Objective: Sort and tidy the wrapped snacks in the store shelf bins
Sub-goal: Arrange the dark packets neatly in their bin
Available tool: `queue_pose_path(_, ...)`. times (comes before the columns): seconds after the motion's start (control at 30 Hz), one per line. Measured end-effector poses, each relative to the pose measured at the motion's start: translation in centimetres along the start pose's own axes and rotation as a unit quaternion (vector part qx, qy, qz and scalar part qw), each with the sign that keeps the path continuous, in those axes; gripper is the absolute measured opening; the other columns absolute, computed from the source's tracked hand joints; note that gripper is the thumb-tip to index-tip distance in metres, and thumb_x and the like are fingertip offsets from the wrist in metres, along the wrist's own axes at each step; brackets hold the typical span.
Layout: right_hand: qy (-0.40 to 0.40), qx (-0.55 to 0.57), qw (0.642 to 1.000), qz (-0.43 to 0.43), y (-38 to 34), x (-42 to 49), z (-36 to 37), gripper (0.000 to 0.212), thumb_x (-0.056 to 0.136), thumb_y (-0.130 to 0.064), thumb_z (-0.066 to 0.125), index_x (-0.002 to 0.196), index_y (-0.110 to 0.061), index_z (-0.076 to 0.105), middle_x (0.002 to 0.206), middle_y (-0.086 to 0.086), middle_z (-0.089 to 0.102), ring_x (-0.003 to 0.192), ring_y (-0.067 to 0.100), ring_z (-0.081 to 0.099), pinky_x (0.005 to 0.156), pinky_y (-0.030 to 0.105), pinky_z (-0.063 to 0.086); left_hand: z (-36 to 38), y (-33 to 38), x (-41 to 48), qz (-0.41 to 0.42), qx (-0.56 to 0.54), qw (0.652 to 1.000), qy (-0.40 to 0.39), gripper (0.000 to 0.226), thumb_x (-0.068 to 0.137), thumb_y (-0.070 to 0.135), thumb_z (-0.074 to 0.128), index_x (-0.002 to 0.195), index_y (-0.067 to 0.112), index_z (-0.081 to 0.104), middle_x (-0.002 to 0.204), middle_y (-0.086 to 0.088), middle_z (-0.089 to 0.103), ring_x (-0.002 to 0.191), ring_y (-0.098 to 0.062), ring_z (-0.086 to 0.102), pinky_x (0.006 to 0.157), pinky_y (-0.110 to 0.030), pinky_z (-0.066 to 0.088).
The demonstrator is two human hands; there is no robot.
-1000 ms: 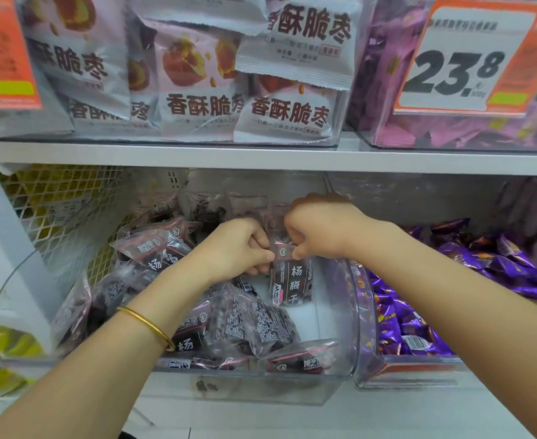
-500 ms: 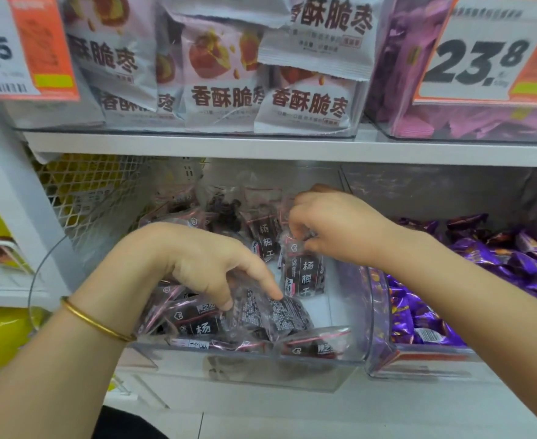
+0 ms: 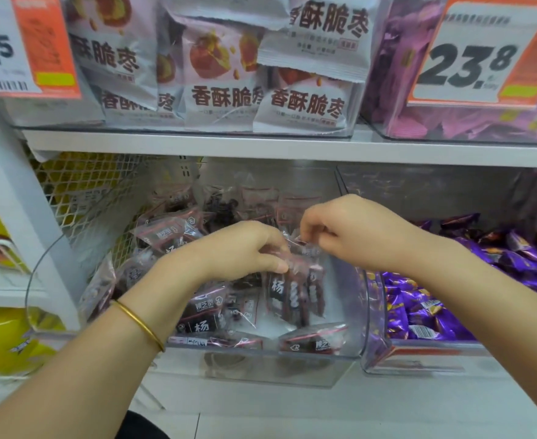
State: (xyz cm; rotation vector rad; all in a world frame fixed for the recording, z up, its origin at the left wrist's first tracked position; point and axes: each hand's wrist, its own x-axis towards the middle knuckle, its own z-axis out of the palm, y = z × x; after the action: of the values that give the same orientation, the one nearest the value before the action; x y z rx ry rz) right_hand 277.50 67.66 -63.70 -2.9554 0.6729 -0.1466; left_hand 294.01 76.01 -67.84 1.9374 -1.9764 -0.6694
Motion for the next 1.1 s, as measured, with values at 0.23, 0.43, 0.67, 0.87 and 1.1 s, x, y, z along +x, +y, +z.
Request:
queue_pose_path(0.23,0.064,0.013,0.997,-0.035,-0.1,-1.3,-0.1,0.015,0.072,-0.015,0.059,0.083,-0.024,0.063,0.077,-0.011,0.049,0.077,0.011,0.048,0.076,0.034,0.046,3.1,1.2,1.2,0.002,0.082,0.982,0.167,0.037,0.082,0.046,0.061,0.092,0.011,0.054,0.085,-0.001,0.062,0.083,-0.023,0.058,0.071,-0.036,0.047)
queue_pose_path(0.43,-0.221,0.074,0.971,-0.061,-1.9,-3.1,-0.8,0.027,0.077,-0.051,0.066,0.090,-0.028,0.072,0.079,-0.012,0.068,0.075,0.001,0.060,0.075,0.025,0.050,3.5,1.1,1.0,-0.030,0.065,0.989,0.127,0.038,0.076,0.042,0.065,0.087,0.014,0.040,0.083,-0.004,0.053,0.077,-0.026,0.053,0.064,-0.035,0.043)
queue_pose_path(0.67,-0.229,-0.057,0.967,-0.093,-2.8,-2.8,-0.5,0.019,0.085,-0.038,0.061,0.101,-0.029,0.068,0.093,-0.010,0.070,0.080,0.003,0.058,0.078,0.027,0.049,2.2,0.9,0.2,-0.067,-0.114,0.990,0.049,0.026,0.088,0.010,0.061,0.111,0.013,0.050,0.080,-0.006,0.061,0.059,-0.017,0.066,0.058,-0.028,0.057)
queue_pose_path(0.87,-0.109,-0.213,0.968,-0.082,-2.7,-2.0,0.2,0.010,0.090,-0.027,0.048,0.080,-0.027,0.053,0.068,-0.008,0.041,0.096,0.021,0.054,0.077,0.031,0.032,-0.3,0.5,-1.5,-0.048,-0.115,0.991,0.055,0.030,0.090,0.011,0.057,0.117,0.024,0.055,0.103,0.001,0.066,0.078,-0.015,0.069,0.080,-0.031,0.055)
queue_pose_path(1.1,-0.131,-0.234,0.962,-0.042,-2.9,-0.3,1.5,0.013,0.085,-0.033,0.061,0.088,-0.024,0.052,0.107,0.001,0.061,0.107,0.024,0.053,0.079,0.031,0.034,-2.4,-0.7,-4.1,-0.062,-0.032,0.993,0.095,0.008,0.084,0.025,0.066,0.090,0.030,0.068,0.091,0.018,0.066,0.085,0.005,0.060,0.083,-0.023,0.051)
